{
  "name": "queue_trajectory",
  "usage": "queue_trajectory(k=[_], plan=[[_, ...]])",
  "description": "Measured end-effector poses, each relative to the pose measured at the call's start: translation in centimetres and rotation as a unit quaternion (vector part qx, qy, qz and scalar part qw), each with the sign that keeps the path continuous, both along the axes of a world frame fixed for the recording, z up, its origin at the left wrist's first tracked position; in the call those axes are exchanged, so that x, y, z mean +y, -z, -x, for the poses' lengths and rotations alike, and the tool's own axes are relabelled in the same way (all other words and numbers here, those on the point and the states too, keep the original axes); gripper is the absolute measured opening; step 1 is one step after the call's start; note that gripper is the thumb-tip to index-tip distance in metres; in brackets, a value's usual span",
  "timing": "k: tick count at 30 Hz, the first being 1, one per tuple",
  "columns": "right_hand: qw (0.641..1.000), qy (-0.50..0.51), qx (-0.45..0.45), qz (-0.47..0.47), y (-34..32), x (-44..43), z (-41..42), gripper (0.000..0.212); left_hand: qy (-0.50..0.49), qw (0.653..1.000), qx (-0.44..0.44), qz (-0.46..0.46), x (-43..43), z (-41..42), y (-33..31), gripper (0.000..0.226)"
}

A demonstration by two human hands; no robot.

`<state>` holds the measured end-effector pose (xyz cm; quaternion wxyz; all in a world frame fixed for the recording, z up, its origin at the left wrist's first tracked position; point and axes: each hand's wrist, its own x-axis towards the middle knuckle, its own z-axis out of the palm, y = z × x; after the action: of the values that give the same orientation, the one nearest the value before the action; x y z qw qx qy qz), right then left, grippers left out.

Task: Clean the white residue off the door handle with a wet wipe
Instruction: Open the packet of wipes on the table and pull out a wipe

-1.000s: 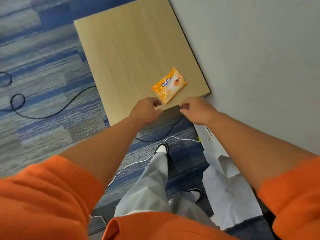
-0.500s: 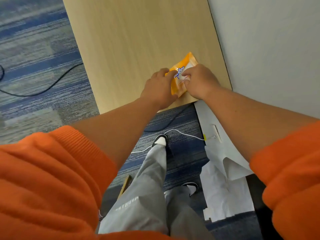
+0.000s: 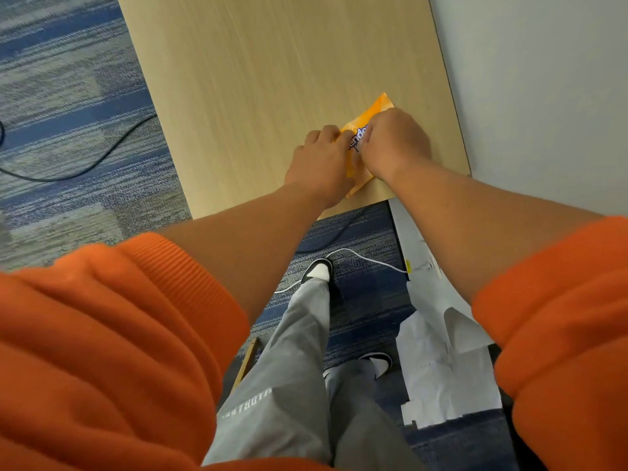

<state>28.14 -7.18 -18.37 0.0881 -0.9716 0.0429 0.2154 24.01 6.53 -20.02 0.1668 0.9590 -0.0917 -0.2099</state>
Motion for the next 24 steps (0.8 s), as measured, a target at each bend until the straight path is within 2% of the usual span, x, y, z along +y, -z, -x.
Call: queue_trajectory(k=[8,17,24], plan=[[1.000,0.008,0.023,-0.005,0.4,0.4,-0.4,0.016,-0.013,1.000,-0.017,-0.001,-0.4,0.2,0.1,0.074],[0.997,0.038,-0.006,-0.068,0.0,-0.4,0.4,0.019,-0.030,0.999,-0.024,0.006,-0.4,0.5,0.2,0.070],[0.997,0.035,-0.013,-0.061,1.0,-0.3,0.6,0.020,-0.034,0.999,-0.021,0.013,-0.4,0.6,0.3,0.075]])
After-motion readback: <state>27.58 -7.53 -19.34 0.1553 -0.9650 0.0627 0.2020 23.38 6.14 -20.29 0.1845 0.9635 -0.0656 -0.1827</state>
